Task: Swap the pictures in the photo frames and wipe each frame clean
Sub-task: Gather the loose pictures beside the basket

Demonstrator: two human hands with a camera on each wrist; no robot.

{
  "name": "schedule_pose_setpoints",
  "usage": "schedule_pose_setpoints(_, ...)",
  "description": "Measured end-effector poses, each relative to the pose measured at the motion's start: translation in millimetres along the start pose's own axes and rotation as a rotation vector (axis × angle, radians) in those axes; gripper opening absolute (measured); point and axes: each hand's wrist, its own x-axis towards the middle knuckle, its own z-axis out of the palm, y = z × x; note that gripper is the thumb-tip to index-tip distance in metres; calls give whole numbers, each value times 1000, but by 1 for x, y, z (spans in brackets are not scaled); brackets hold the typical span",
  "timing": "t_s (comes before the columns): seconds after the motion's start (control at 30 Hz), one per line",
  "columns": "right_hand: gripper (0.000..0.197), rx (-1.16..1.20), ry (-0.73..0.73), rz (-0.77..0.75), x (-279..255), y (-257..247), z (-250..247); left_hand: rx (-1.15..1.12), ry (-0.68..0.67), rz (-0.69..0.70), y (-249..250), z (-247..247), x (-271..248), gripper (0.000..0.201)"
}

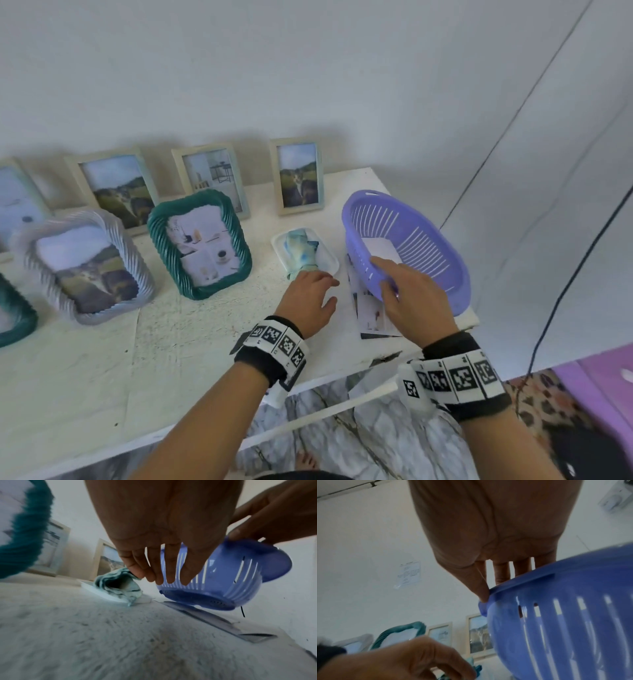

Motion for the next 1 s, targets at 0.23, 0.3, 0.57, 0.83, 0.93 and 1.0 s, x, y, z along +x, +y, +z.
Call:
schedule_pose_setpoints(0.23,40,145,34,-31,10,46,-35,297,-166,9,22,15,49,56)
schedule_pose_setpoints(0.3,40,166,29,-18,10,53,-42,379,-167,2,32,18,63,57)
schedule_pose_setpoints(0.57,39,220,63,-12,10,69,-53,375,-300,-105,43,33,102,71)
schedule_pose_setpoints(0.83,39,292,58,15,11,81,-58,541,-347,-50,36,40,111,66)
schedule_pose_setpoints(0.93,39,306,61,12,10,84,-57,604,-356,3,39,41,100,70)
schedule_pose_setpoints(1.0,39,308,56,0,9,86,-56,636,-354,30,42,43,85,73)
